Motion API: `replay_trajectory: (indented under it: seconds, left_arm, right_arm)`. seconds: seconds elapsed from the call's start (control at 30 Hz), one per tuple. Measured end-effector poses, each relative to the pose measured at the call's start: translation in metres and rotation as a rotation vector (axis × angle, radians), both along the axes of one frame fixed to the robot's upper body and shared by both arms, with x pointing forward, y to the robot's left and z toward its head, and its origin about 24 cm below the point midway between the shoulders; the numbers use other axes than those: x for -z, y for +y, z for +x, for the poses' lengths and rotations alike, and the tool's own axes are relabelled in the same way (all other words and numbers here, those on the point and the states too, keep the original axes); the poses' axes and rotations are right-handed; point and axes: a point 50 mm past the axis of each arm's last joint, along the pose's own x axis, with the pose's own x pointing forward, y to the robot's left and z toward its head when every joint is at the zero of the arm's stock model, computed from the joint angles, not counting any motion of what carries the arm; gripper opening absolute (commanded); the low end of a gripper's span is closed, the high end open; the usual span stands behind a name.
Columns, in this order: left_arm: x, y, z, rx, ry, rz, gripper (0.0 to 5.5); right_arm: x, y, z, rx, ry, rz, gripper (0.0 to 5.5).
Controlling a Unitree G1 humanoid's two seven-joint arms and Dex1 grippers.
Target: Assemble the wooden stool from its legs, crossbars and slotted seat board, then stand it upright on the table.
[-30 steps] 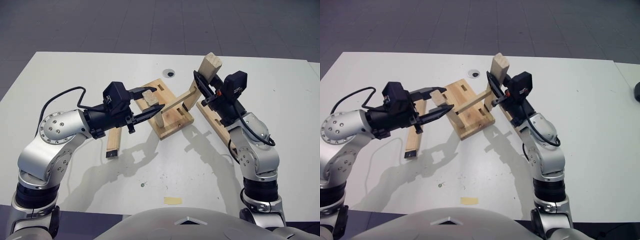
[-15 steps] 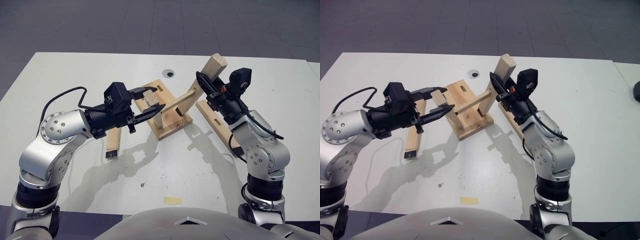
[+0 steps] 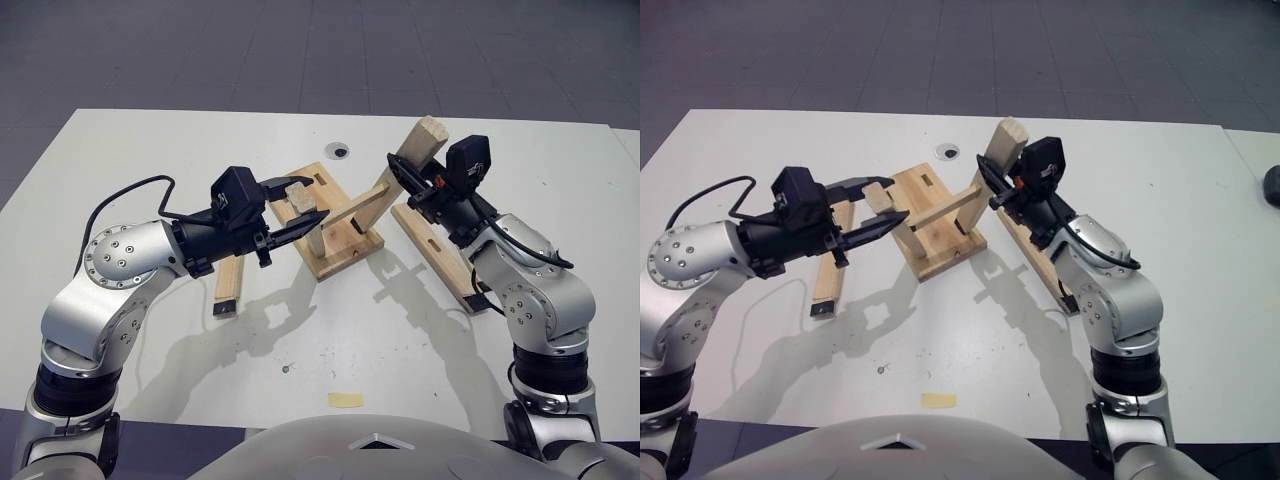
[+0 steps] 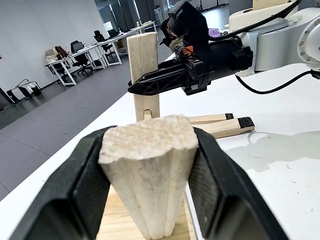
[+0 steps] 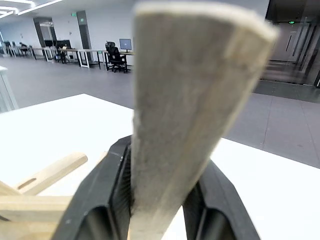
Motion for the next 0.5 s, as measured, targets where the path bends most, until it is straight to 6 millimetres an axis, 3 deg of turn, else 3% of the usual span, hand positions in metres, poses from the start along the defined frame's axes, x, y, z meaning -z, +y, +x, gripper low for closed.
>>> replay_trajectory:
  seconds: [0.23,0.5]
  left_arm:
    - [0.0007,-0.0004,-0.0001,0.002,-0.002,0.005,2.05]
    - [0.0027,-0.0026,0.0034,0.001,-0.002,-0.011,2.05]
  right_arm:
    - [0.0037,-0.0028,0.0008,-0.024,-0.053,-0.057,1.28]
    - [0.0031,-0.0038,0.0036,-0.009,0.013,-0.006,1.25]
